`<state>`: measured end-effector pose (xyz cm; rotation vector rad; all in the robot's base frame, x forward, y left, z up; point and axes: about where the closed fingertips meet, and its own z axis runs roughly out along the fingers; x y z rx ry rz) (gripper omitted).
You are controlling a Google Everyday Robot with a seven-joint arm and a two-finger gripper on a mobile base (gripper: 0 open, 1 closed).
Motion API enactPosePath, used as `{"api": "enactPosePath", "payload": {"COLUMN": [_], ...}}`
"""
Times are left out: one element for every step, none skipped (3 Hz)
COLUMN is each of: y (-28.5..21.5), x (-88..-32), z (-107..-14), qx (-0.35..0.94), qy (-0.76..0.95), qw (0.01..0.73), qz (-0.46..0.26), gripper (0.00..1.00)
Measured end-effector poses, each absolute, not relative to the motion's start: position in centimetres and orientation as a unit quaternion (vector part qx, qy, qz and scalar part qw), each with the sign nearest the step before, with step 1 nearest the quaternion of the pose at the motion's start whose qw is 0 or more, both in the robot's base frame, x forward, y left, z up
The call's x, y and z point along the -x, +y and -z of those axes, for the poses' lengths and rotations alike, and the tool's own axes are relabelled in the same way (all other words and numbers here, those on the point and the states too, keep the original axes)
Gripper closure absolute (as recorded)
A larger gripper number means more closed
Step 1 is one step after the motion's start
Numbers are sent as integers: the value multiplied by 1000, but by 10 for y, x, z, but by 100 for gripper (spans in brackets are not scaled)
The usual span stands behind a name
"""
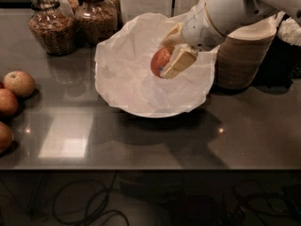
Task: Pick apple from white bowl
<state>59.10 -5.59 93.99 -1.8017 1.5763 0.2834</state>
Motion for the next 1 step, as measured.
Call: {"api": "enactPosePath", "payload": {"y": [-56], "x": [-591], "z": [-940], "qx": [698], "qy": [611], "qw": [357], "qz": [-110], "gripper": [100]}}
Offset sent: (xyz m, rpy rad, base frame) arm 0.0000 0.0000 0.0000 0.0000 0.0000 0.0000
